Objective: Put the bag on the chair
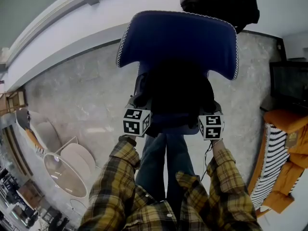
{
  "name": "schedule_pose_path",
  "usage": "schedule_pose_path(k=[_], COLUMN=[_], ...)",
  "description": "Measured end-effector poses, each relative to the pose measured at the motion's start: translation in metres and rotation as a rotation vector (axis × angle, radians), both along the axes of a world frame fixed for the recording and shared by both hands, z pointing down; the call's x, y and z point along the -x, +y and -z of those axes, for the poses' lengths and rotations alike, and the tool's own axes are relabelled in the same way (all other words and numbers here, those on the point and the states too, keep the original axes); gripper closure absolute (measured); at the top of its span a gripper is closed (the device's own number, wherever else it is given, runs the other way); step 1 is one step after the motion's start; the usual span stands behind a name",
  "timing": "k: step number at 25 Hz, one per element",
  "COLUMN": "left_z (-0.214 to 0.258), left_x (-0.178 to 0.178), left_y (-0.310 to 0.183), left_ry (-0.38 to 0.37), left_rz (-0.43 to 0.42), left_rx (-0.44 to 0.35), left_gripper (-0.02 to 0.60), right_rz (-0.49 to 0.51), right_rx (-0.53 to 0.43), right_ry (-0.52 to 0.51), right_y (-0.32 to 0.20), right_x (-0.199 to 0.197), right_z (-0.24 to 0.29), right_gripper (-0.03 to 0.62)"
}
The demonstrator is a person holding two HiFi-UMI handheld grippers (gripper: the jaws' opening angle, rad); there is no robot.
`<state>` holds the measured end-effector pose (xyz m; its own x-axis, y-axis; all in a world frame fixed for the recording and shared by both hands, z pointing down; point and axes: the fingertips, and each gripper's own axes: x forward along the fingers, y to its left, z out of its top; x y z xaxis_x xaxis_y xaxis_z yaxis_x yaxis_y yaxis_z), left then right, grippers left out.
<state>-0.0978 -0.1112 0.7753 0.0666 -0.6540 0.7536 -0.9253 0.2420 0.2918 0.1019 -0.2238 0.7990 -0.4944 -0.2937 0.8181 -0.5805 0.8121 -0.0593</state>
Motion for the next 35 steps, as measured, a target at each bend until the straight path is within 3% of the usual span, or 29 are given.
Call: schedule_pose_path(k=[7, 13, 24, 35], left_z=[-0.013, -0.017, -0.017, 0.003], left_x=[-0.002, -0.002, 0.004, 0.013], left_y=[0.007, 0.008, 0.01, 0.016], left_ry=[-0.021, -0.007, -0.027, -0.044], left_rz=[0.003, 0.027, 0.033, 0.063], left_rx=[0.037, 0.049, 0.053, 0.007], left_gripper=[0.528, 0.474, 0.337, 0.321], right_rz=[-0.019, -0.031, -0.042, -0.084], right_rx=[0.085, 0.144, 0.139, 0.023], right_ry=[0.039, 0.058, 0.06, 0.037], right_y=[0.006, 0.012, 0.009, -0.006], right_x=[-0.009, -0.014, -0.01, -0.012], right_z=[-0.022, -0.032, -0.029, 0.0], right_gripper=[0.462, 0.422, 0.359, 0.353])
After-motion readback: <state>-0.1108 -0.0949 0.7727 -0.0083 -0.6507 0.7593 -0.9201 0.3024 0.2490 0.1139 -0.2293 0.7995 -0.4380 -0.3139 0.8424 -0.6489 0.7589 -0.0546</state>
